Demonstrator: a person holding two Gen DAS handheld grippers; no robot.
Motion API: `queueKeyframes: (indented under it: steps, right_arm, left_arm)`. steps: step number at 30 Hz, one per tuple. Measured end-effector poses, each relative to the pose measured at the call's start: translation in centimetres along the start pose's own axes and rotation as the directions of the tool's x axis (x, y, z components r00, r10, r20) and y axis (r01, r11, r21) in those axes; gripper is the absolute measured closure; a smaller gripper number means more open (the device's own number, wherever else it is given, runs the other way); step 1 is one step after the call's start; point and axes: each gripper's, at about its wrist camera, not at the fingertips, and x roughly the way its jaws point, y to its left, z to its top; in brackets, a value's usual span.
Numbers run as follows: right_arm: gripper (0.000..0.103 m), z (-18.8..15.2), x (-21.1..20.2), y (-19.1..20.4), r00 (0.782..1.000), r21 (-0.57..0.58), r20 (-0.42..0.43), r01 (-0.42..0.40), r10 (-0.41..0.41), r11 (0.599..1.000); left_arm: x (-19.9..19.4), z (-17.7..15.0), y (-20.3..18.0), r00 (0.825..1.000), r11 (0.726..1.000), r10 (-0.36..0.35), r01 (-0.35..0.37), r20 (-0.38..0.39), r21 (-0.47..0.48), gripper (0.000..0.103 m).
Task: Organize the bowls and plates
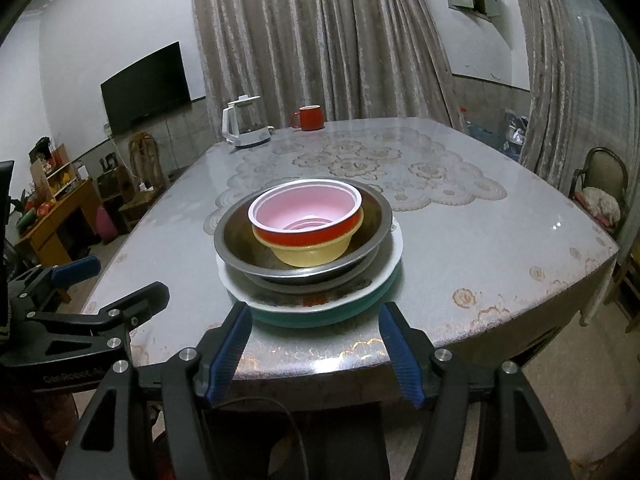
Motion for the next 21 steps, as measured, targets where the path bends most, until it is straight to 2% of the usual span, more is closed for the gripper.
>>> queueKeyframes:
  steps: [21]
  right_arm:
    - [0.036,-0.06,0.1,-0.09,1.0,0.007,-0.018,0.0,0.0,1.0]
  left_arm:
    - [0.39,-0.23,-0.13,1.0,1.0,0.017,-0.017,-0.023,0.007,0.0]
